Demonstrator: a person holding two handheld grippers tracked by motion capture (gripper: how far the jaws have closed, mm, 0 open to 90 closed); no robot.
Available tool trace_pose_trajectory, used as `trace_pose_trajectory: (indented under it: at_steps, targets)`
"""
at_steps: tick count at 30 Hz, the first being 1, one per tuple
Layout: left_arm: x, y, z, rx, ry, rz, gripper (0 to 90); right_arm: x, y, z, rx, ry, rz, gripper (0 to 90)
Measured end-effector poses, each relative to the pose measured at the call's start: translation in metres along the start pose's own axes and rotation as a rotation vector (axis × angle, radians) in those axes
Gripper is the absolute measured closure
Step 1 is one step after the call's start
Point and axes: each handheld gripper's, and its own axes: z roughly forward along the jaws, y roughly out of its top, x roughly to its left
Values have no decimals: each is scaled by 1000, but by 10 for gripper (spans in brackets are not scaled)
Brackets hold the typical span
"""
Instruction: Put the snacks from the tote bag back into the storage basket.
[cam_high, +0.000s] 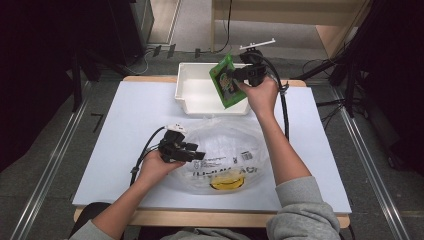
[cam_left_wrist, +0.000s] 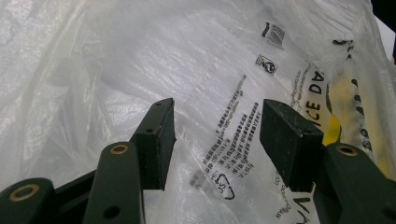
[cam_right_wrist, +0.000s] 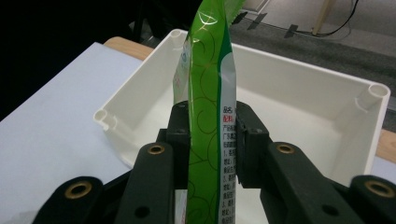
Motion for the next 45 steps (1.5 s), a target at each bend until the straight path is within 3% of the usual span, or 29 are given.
trace_pose_trajectory:
  at_steps: [8,27,33,40,43,45]
  targets:
    - [0,0,0,-2,-6,-4,467,-1,14,11,-1,-33,-14,734]
    - [0,-1,1,10,-7,5,467,-9,26,48,-32,-71,10,735]
    - [0,-1,2,8,-10,1,467,-18,27,62,-56,-76,31,735]
    - [1,-1,1,11,-16,5,467,-30,26,79,-41,-87,79,735]
    - [1,-1,1,10,-18,7,467,-31,30,83,-24,-116,56,736]
    - [1,-1,1,9,-21,6,467,-32,33,85,-30,-114,65,735]
